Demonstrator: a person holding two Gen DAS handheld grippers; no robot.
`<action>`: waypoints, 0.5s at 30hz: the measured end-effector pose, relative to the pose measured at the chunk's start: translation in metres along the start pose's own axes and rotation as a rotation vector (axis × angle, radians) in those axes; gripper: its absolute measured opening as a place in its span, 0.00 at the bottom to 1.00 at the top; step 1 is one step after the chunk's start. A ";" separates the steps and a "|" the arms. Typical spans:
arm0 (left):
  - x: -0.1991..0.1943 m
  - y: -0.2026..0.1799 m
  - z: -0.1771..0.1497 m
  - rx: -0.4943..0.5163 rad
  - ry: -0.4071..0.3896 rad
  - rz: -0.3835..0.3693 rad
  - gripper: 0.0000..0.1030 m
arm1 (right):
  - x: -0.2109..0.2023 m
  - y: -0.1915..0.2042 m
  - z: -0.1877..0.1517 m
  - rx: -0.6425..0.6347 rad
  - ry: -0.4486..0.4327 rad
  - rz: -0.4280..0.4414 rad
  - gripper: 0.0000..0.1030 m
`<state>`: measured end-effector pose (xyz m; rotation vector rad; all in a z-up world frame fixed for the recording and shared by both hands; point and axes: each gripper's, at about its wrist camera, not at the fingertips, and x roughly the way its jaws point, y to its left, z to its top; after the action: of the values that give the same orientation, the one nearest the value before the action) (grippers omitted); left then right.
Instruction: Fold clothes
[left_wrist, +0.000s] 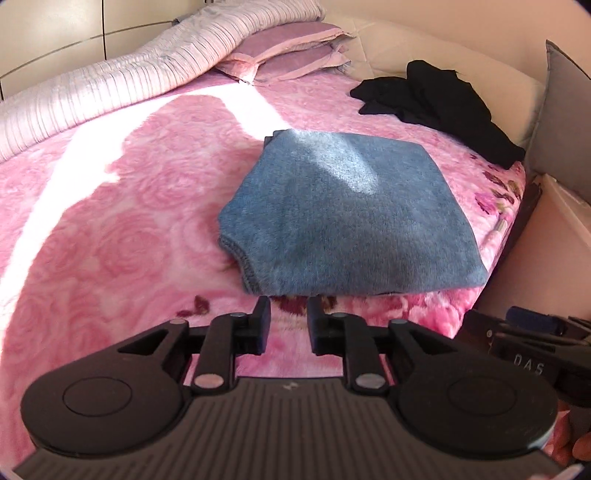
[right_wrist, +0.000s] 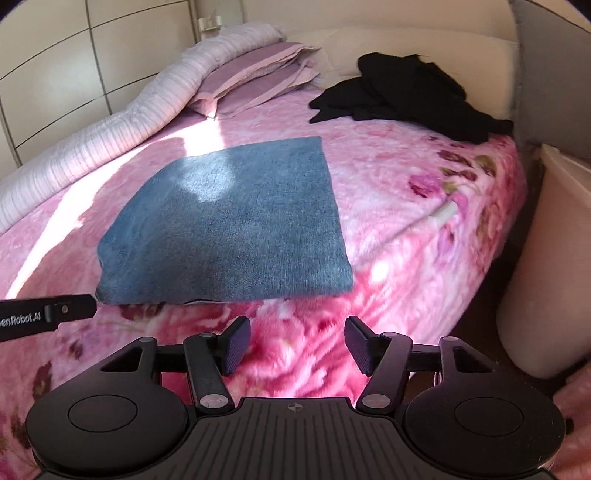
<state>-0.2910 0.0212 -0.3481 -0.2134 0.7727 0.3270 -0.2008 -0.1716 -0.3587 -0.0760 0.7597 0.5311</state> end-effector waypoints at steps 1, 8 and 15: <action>-0.004 0.000 -0.001 0.003 -0.002 0.006 0.20 | -0.004 0.002 -0.001 -0.001 -0.005 -0.006 0.59; -0.031 0.007 -0.008 -0.003 -0.027 0.034 0.27 | -0.027 0.016 -0.002 -0.008 -0.027 -0.028 0.60; -0.045 0.014 -0.015 -0.002 -0.040 0.033 0.28 | -0.038 0.035 -0.007 -0.056 -0.027 -0.015 0.60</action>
<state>-0.3364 0.0205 -0.3276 -0.1954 0.7370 0.3622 -0.2450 -0.1595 -0.3333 -0.1263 0.7180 0.5379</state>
